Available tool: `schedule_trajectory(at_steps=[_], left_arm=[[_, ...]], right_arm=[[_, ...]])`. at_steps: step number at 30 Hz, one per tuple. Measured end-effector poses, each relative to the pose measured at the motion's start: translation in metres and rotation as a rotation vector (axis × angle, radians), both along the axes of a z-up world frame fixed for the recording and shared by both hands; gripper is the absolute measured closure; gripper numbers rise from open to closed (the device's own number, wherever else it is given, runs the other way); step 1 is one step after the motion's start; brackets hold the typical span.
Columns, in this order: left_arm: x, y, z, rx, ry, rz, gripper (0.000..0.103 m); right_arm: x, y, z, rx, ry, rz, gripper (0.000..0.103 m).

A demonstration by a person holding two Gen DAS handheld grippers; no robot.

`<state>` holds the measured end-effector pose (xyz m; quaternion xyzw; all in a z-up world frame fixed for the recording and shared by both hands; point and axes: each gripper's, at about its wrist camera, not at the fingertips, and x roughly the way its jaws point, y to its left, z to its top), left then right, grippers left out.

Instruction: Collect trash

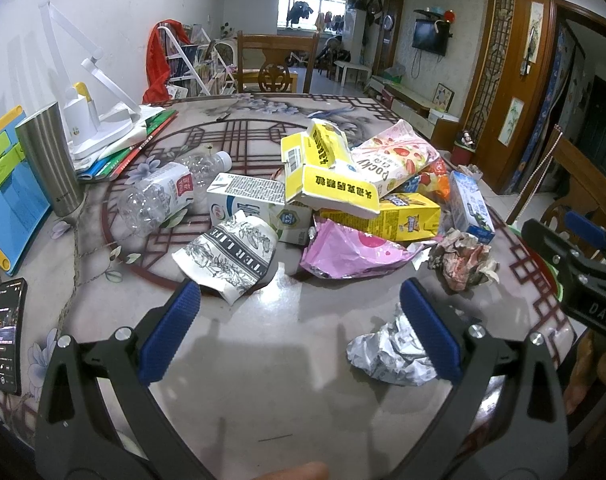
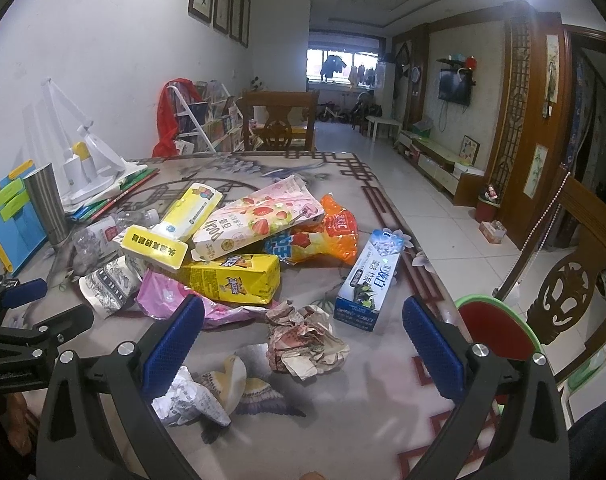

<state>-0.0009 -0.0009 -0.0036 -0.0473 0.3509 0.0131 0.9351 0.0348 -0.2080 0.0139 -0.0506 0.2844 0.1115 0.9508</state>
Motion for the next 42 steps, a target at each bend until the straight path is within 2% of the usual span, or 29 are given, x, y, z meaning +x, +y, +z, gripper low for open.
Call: schedule_trajectory(at_steps=[7,11,16,21,25,30,32,36,42], left_arm=[[0.001,0.0,-0.003,-0.003,0.016,0.011,0.005],[0.0,-0.008,0.003,0.1,-0.007,0.014,0.005],[0.004,-0.006,0.007,0.095,0.01,0.0,0.005],[0.012,0.009,0.001,0.044,0.071,0.019,0.005],[0.019,0.03,-0.008,-0.035,0.124,0.062,0.005],[0.033,0.045,-0.013,-0.007,0.187,0.071,0.005],[0.041,0.047,-0.014,0.039,0.211,0.06,0.005],[0.057,0.042,-0.023,0.131,0.287,0.004,0.005],[0.081,0.04,-0.038,0.195,0.37,-0.088,0.005]], right_arm=[[0.0,0.0,-0.001,-0.001,0.009,-0.001,0.007],[0.004,-0.001,-0.004,-0.001,0.033,0.004,0.007],[0.01,-0.002,-0.005,0.001,0.062,0.007,0.007],[0.025,-0.008,-0.004,0.008,0.09,-0.008,0.007],[0.039,-0.012,-0.009,-0.003,0.136,-0.014,0.007],[0.057,-0.021,-0.018,-0.007,0.192,-0.025,0.007],[0.066,-0.025,-0.019,0.0,0.213,-0.032,0.007],[0.09,-0.034,-0.02,0.005,0.245,-0.066,0.007],[0.135,-0.044,-0.028,0.019,0.319,-0.117,0.007]])
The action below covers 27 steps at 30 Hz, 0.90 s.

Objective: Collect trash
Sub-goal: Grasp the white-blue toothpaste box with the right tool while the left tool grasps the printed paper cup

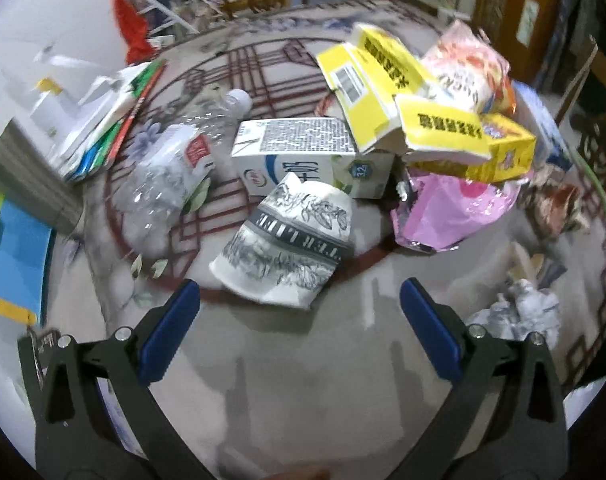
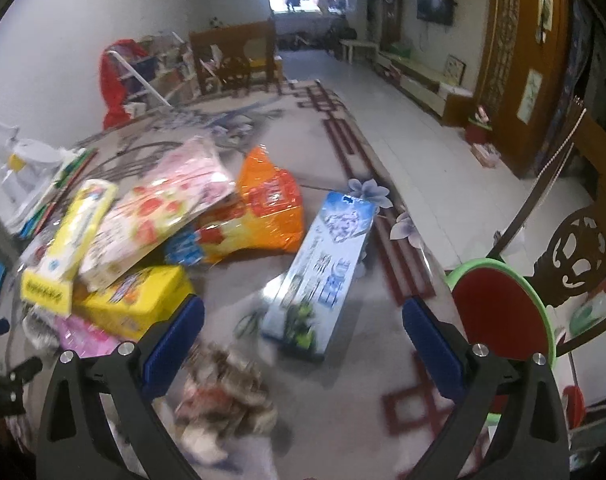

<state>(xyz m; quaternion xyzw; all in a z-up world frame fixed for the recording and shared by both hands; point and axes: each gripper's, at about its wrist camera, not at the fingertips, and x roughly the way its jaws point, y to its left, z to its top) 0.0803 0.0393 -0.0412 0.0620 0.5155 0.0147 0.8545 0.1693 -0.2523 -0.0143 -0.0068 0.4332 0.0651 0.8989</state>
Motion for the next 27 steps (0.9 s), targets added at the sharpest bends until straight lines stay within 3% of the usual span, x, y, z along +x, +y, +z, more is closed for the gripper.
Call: schedule_trajectory(at_steps=[6,14,20,24,27], left_arm=[[0.025,0.006,-0.011,0.05,0.051,-0.051,0.005],[0.041,0.016,-0.027,0.047,0.088,-0.045,0.005],[0.047,0.011,-0.038,0.035,0.087,-0.047,0.006],[0.047,0.013,-0.036,-0.027,0.068,-0.029,0.021],[0.044,0.009,-0.036,-0.035,0.067,-0.029,0.022]], right_arm=[[0.036,-0.003,-0.022,-0.02,0.071,-0.033,0.007],[0.052,-0.011,-0.049,-0.015,0.14,-0.049,0.012],[0.052,-0.007,-0.06,-0.016,0.158,-0.031,0.024],[0.048,-0.005,-0.065,-0.02,0.166,-0.019,0.04],[0.044,-0.003,-0.064,-0.018,0.159,-0.011,0.047]])
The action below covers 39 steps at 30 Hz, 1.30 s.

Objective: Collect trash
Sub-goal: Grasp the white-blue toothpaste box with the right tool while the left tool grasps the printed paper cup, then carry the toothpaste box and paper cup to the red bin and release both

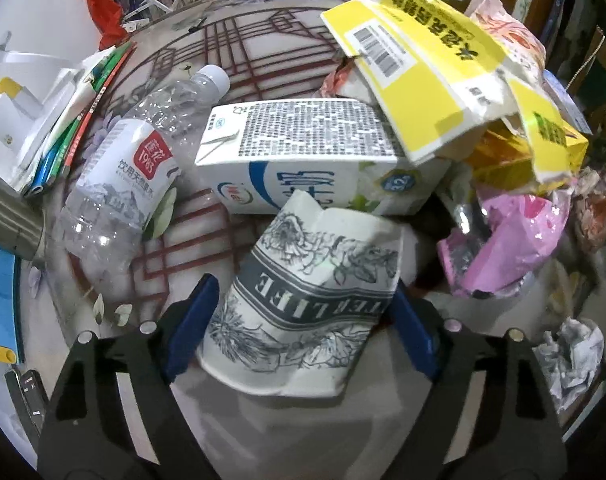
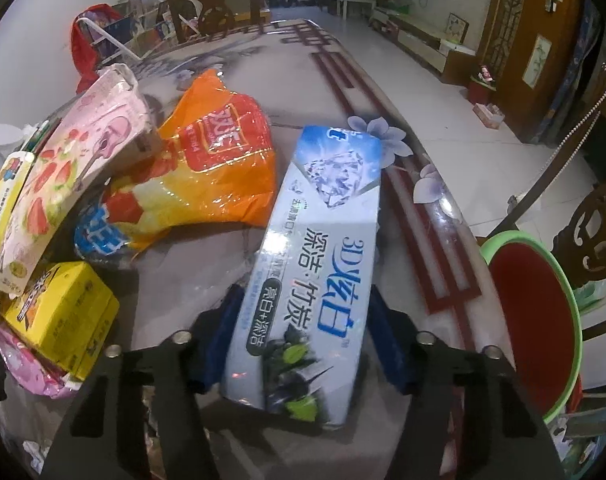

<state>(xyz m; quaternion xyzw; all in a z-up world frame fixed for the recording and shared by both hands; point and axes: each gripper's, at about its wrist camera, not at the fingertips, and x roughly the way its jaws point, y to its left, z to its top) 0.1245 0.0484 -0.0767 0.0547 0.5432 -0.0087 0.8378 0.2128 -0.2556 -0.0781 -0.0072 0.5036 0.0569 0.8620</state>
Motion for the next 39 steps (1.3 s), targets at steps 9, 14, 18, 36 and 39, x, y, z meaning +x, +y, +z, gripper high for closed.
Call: schedule_trajectory(at_steps=[9,14,18,36,39], left_arm=[[-0.012,-0.003,0.015,-0.041,-0.025,0.014,0.031],[-0.024,0.002,0.032,-0.074,-0.054,0.055,0.031],[-0.038,0.004,0.051,-0.113,-0.099,0.096,0.031],[-0.03,-0.093,0.118,-0.229,-0.227,-0.075,0.031],[-0.015,-0.132,0.119,-0.26,-0.221,-0.138,0.031]], right_arm=[[-0.013,-0.006,0.009,0.023,-0.008,0.008,0.056],[-0.023,-0.012,0.02,0.034,-0.025,0.011,0.057],[-0.033,-0.017,0.034,0.046,-0.052,0.017,0.057],[-0.067,-0.072,0.094,0.082,-0.173,-0.033,0.057],[-0.071,-0.095,0.096,0.084,-0.179,-0.063,0.057]])
